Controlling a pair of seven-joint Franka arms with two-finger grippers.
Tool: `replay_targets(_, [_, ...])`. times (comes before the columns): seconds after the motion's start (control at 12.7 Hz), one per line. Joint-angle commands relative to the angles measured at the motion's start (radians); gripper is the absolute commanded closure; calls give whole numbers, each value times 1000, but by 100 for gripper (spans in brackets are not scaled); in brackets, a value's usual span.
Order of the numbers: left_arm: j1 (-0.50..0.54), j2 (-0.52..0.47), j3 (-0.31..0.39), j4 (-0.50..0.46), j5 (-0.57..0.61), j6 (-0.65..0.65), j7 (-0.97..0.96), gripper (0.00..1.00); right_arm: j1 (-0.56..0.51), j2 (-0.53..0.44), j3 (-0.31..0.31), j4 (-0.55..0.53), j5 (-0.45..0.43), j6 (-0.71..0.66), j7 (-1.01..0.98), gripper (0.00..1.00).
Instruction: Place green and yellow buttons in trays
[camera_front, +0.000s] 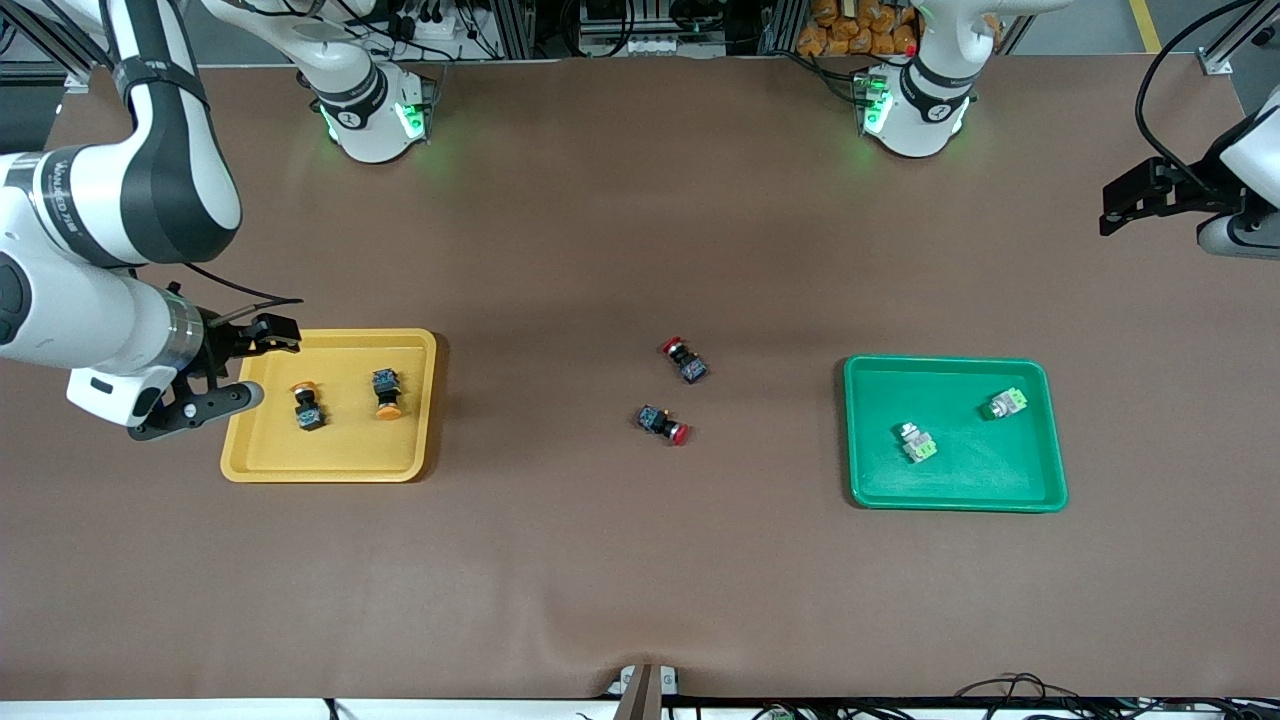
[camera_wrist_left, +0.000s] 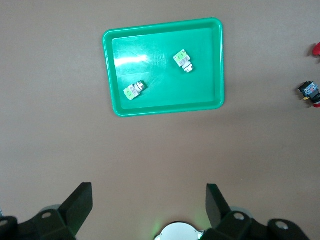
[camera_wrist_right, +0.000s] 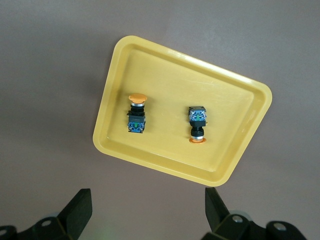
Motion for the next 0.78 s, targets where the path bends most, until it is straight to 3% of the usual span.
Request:
replay_targets(0.0, [3, -7, -3, 1, -9, -8, -14, 0, -26, -9, 12, 4, -3, -5, -4, 0])
replay_targets(0.71, [6, -5, -3, 1, -9, -6, -14, 0, -21, -43, 20, 97, -3, -161, 12, 0])
